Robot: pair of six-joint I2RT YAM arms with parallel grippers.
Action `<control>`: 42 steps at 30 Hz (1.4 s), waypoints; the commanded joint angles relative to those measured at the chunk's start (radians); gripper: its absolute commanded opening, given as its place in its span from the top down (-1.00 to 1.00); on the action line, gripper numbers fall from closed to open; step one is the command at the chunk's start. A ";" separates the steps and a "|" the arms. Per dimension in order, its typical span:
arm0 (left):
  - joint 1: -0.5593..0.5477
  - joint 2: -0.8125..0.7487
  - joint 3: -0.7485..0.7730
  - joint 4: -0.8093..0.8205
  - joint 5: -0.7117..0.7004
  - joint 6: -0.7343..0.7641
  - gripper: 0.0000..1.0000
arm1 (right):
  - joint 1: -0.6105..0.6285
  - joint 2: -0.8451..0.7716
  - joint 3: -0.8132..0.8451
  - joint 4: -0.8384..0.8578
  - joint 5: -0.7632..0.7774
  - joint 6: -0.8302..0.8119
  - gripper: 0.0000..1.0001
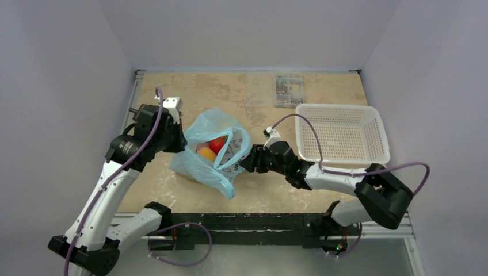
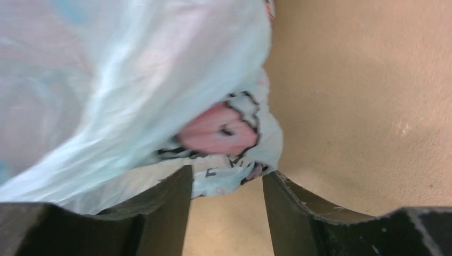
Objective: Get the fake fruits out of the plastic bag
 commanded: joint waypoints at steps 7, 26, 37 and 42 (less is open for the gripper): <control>0.005 -0.048 -0.090 0.099 0.185 -0.040 1.00 | 0.087 -0.321 0.131 -0.284 0.040 -0.275 -0.58; 0.005 -0.023 -0.195 0.097 0.210 -0.022 1.00 | 0.522 0.346 0.496 0.017 -0.016 -0.462 0.48; 0.005 -0.072 -0.281 0.187 0.278 0.092 1.00 | 0.448 0.170 0.363 -0.084 0.234 -0.407 0.35; 0.006 -0.091 -0.281 0.194 0.236 0.122 1.00 | 0.426 0.099 0.316 -0.090 0.308 -0.417 0.23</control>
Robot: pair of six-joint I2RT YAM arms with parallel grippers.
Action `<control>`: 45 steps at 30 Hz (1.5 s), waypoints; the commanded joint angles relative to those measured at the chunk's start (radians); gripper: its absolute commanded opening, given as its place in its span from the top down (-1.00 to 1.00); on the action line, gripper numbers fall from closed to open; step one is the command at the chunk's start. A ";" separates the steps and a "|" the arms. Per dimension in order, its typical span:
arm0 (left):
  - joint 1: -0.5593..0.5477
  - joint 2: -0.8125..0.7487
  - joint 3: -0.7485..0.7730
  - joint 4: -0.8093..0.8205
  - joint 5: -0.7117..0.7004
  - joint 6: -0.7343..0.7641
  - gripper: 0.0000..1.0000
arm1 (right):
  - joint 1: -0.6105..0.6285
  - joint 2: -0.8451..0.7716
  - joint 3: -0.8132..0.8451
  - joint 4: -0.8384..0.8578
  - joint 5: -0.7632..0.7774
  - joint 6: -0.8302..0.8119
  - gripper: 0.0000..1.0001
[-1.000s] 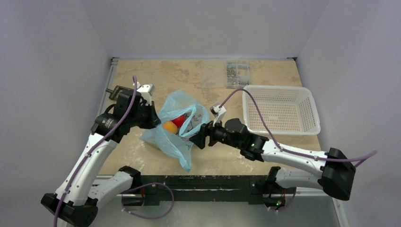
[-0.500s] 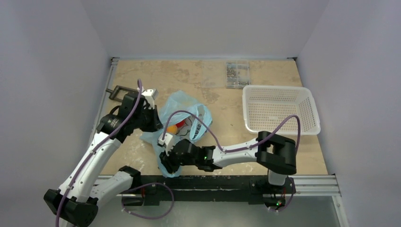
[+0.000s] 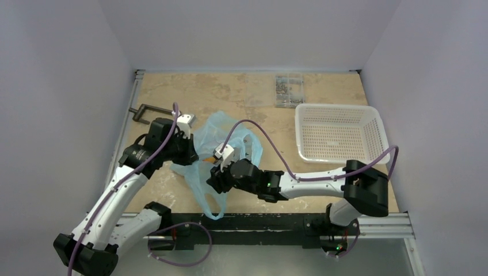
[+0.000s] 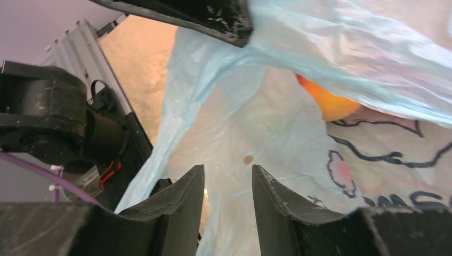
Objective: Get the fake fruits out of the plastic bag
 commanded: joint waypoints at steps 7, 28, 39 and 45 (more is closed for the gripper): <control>0.005 -0.038 -0.010 0.086 -0.045 0.060 1.00 | -0.111 0.045 0.039 -0.009 0.134 0.116 0.24; 0.003 -0.066 -0.078 0.160 -0.018 0.081 1.00 | -0.169 0.335 0.298 -0.036 0.327 0.366 -0.59; 0.002 -0.060 -0.080 0.159 -0.026 0.085 1.00 | -0.178 0.435 0.368 -0.053 0.301 0.408 -0.81; 0.000 -0.057 -0.080 0.157 -0.024 0.083 1.00 | -0.179 0.473 0.371 -0.054 0.311 0.410 -0.80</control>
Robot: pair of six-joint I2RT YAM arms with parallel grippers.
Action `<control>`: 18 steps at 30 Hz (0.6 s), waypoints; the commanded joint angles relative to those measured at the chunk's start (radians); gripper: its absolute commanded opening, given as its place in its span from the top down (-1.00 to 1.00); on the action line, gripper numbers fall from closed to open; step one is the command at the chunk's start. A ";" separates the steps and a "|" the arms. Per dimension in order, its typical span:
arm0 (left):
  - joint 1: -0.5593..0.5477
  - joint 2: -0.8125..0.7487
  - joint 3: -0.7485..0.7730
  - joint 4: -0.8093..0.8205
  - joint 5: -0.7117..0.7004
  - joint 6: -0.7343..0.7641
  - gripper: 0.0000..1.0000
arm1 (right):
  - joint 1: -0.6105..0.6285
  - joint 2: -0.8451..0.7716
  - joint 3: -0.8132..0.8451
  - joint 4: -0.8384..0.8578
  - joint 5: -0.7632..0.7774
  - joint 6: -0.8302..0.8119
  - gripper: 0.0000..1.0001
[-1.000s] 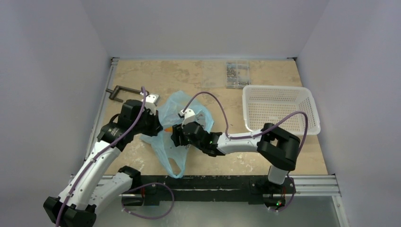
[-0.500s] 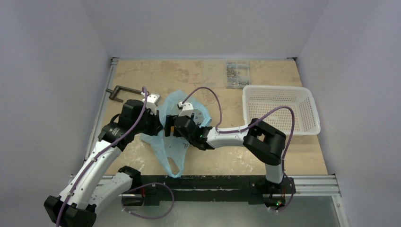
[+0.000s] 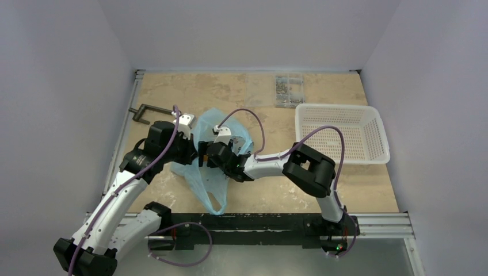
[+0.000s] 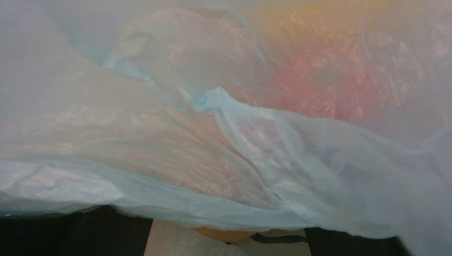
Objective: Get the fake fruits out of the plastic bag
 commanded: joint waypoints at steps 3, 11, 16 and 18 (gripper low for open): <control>0.000 0.004 0.000 0.025 0.004 0.015 1.00 | -0.008 0.004 0.018 0.009 0.036 0.006 -0.76; 0.001 0.013 0.003 0.017 -0.010 0.015 1.00 | -0.008 -0.066 -0.028 0.075 0.037 -0.091 -0.10; 0.000 0.027 0.000 -0.003 -0.066 0.002 1.00 | -0.008 -0.145 -0.070 0.060 0.018 -0.124 0.34; 0.000 0.037 0.002 -0.010 -0.059 0.002 1.00 | -0.008 -0.184 -0.113 0.079 -0.017 -0.143 0.55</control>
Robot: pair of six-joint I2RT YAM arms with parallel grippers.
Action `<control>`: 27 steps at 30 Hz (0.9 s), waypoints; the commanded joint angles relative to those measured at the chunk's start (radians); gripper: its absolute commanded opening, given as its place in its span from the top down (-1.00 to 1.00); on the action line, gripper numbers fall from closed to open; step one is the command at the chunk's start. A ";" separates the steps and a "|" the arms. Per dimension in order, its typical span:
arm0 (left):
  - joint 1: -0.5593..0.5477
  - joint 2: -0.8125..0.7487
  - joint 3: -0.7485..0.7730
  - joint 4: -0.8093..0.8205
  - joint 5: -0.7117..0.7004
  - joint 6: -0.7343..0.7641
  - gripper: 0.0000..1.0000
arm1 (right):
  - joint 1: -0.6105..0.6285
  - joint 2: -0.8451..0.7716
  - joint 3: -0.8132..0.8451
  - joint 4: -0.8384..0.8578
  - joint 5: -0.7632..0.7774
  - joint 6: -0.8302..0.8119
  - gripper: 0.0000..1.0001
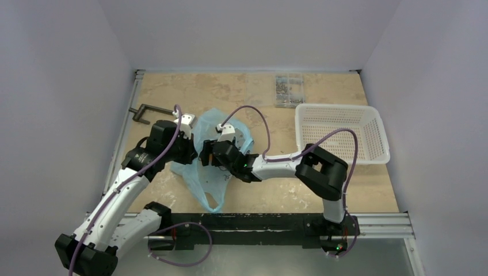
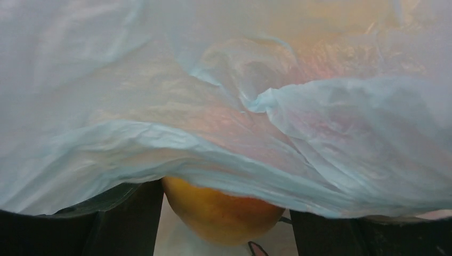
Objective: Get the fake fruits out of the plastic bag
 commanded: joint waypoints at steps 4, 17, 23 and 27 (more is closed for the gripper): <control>0.000 -0.002 -0.008 0.014 0.021 0.009 1.00 | -0.004 -0.192 -0.094 0.039 -0.066 -0.108 0.92; 0.000 -0.024 -0.006 0.000 0.034 0.023 1.00 | -0.005 -0.590 -0.376 0.108 -0.049 -0.161 1.00; 0.001 -0.012 -0.001 -0.010 0.035 0.027 1.00 | -0.009 -0.798 -0.433 0.101 0.151 -0.218 1.00; 0.000 -0.013 -0.001 -0.011 0.030 0.027 1.00 | -0.035 -0.885 -0.422 0.097 0.286 -0.316 1.00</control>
